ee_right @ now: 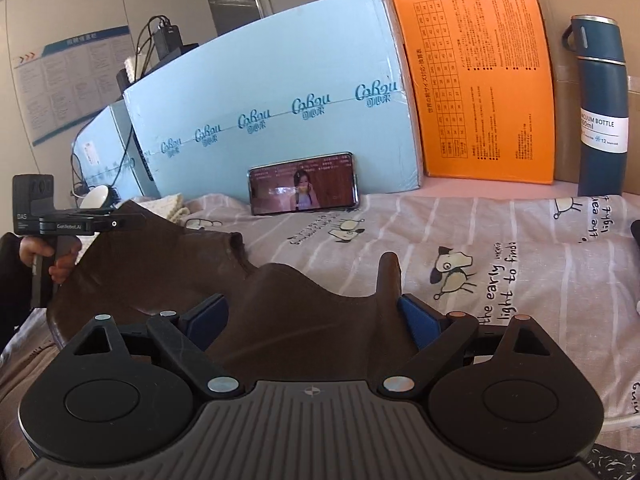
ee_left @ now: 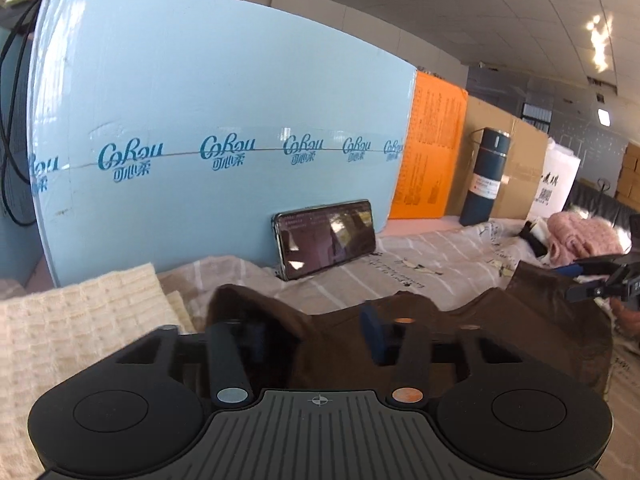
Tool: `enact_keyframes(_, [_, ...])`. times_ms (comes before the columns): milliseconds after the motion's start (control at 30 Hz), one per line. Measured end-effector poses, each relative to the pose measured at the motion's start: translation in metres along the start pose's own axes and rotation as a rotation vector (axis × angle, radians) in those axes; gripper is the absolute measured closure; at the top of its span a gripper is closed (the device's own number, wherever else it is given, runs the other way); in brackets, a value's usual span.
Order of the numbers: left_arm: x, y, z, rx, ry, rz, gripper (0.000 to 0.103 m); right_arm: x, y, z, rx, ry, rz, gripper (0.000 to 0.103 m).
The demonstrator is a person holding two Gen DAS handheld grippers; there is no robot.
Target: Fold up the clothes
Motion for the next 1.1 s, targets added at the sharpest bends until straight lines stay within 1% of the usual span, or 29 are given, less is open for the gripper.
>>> enact_keyframes(33, [0.0,-0.004,-0.001,-0.009,-0.008,0.04,0.093,0.001,-0.003,0.002,0.019,0.011,-0.001,0.024])
enact_keyframes(67, [-0.001,-0.008,-0.003,-0.012,-0.026,0.065,0.094,0.004,-0.008,0.005,0.038,0.029,-0.001,0.028])
enact_keyframes(133, [-0.008,-0.016,-0.018,0.018,-0.097,0.066,0.097,0.013,-0.018,0.012,0.077,0.064,-0.003,0.042])
enact_keyframes(167, [-0.012,-0.021,-0.026,0.034,-0.134,0.065,0.097,0.015,-0.022,0.013,0.09,0.066,0.004,0.047])
enact_keyframes(200, [-0.016,-0.025,-0.034,0.05,-0.17,0.065,0.097,0.018,-0.027,0.015,0.103,0.067,0.01,0.055])
enact_keyframes(233, [-0.021,-0.03,-0.045,0.079,-0.207,0.062,0.097,0.021,-0.031,0.016,0.116,0.069,0.017,0.061])
enact_keyframes(267, [-0.026,-0.036,-0.056,0.109,-0.244,0.059,0.097,0.02,-0.031,0.011,0.117,0.048,0.017,0.065])
enact_keyframes(300, [-0.029,-0.043,-0.066,0.134,-0.267,0.067,0.097,0.019,-0.03,0.007,0.117,0.027,0.017,0.079])
enact_keyframes(333, [-0.032,-0.049,-0.076,0.159,-0.29,0.075,0.097,0.017,-0.03,0.002,0.118,0.006,0.017,0.089])
enact_keyframes(400, [-0.037,-0.063,-0.096,0.196,-0.333,0.099,0.097,0.014,-0.03,-0.006,0.119,-0.035,0.016,0.093])
enact_keyframes(433, [-0.039,-0.069,-0.106,0.207,-0.352,0.115,0.097,0.013,-0.029,-0.011,0.119,-0.056,0.016,0.094])
enact_keyframes(567, [-0.042,-0.087,-0.134,0.243,-0.419,0.096,0.097,0.001,-0.014,-0.045,0.097,-0.192,0.033,0.095])
enact_keyframes(633, [-0.038,-0.093,-0.153,0.261,-0.439,0.085,0.097,-0.002,-0.003,-0.064,0.091,-0.25,0.028,0.095])
enact_keyframes(800, [-0.027,-0.107,-0.203,0.307,-0.486,0.049,0.097,0.005,0.022,-0.124,0.105,-0.364,0.015,0.095])
enact_keyframes(933, [-0.016,-0.107,-0.237,0.309,-0.514,-0.022,0.097,0.018,0.046,-0.164,0.121,-0.418,-0.004,0.095])
enact_keyframes(967, [-0.014,-0.106,-0.245,0.309,-0.522,-0.036,0.097,0.023,0.05,-0.171,0.126,-0.417,-0.008,0.095])
enact_keyframes(1100, [0.002,-0.104,-0.252,0.306,-0.457,-0.065,0.096,0.043,0.066,-0.196,0.146,-0.412,-0.024,0.095])
Point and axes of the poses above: each gripper's, at about its wrist camera, not at the fingertips, and z roughly the way its jaws point, y to its left, x to its underside, the point moved 7 cm from there along z, roughly the way its jaws point, and after that the axes turned 9 degrees about -y, right-handed, at the moved point
